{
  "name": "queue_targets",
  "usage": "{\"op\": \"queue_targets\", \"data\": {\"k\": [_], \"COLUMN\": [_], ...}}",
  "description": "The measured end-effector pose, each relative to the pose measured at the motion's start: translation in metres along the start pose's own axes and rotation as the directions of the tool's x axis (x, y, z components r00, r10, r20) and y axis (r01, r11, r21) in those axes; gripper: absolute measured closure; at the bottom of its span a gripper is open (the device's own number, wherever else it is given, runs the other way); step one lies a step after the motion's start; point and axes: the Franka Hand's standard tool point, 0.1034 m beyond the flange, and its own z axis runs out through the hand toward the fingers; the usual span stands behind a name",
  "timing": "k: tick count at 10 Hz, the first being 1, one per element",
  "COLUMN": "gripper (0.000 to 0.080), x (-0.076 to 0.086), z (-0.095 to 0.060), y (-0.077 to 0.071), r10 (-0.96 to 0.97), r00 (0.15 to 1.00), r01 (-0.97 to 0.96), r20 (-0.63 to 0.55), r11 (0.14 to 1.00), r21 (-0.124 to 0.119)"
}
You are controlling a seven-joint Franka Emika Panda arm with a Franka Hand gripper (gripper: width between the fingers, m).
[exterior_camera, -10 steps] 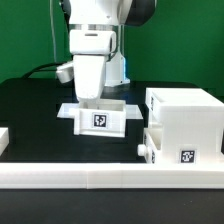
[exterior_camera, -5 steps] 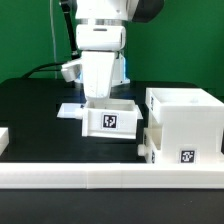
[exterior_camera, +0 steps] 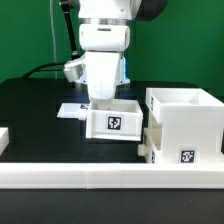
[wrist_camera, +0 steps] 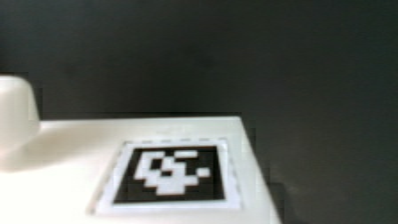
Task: Assemble drawer
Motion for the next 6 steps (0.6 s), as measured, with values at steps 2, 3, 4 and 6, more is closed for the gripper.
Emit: {"op": "queue_targets", "data": {"k": [2,3,4,6], "gripper": [0.0757,0.0757,0.0757,0.0757], "x": [0.0023,0.0018,0.0004,0.0011], "z": [0.0027,0.0029,0.004,0.0041], "y": [0.0013,0.001,-0.0007,-0.0007], "r10": [0.003,0.004,0.007,0.005], "r00": [1.0,1.0,1.0,1.0], "r01": [-0.003,-0.004,-0.007,-0.005], "r20": [-0.002,-0.002,-0.002,-0.002], "r11": [1.0,1.0,1.0,1.0], "r21": [0.002,0.001,0.004,0.004]}}
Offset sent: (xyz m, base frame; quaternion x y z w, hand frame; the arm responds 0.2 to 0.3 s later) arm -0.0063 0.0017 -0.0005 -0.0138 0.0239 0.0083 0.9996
